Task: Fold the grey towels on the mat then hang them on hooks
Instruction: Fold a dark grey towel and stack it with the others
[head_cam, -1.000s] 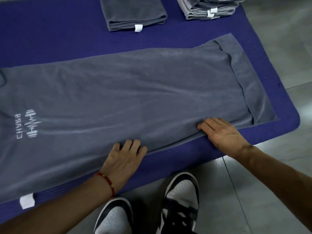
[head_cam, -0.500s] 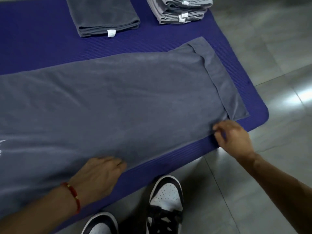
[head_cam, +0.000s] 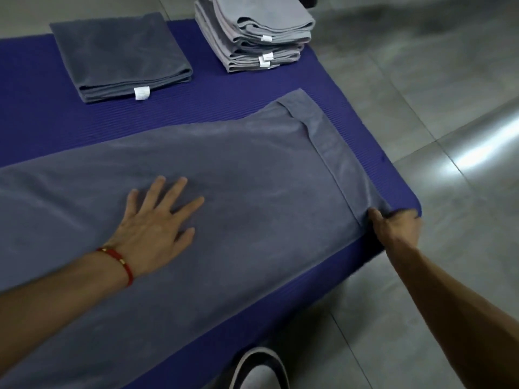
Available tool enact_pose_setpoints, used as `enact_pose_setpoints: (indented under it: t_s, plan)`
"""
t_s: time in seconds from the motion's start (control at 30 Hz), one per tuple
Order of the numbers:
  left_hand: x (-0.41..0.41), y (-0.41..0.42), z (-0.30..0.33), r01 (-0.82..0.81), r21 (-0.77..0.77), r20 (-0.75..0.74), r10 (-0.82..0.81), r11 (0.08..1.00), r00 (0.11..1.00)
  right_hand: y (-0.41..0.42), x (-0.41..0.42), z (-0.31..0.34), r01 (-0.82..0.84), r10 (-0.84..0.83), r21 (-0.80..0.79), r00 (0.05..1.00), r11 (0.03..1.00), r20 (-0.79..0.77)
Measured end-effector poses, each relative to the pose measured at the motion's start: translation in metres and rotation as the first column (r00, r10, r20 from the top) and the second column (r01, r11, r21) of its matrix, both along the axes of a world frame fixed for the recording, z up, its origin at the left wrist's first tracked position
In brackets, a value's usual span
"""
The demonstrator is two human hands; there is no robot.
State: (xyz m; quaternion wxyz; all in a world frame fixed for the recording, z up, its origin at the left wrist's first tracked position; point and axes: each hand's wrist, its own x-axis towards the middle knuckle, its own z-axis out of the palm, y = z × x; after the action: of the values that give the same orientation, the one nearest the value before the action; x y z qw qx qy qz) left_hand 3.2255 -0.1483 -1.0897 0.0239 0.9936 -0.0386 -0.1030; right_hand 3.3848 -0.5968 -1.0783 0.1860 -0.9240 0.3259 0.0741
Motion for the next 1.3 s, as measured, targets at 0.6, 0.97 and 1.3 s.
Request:
enact_pose_setpoints:
  t_s: [0.6,0.97,1.3]
  plan:
    - [0.063,0.018,-0.029,-0.308,0.004,0.085,0.307,0.951,0.948,0.234,0.248,0.008,-0.939,0.951,-0.274,0.258,0.206,-0.169]
    - [0.069,0.019,-0.027,-0.306,0.022,0.075,0.303,0.952,0.950,0.239,0.303,0.028,-0.953,0.962,-0.282,0.175,0.111,-0.211]
    - [0.069,0.018,-0.034,-0.343,0.030,0.102,0.338,0.939,0.935,0.237,0.187,-0.041,-0.742,0.751,-0.258,0.655,0.619,-0.083]
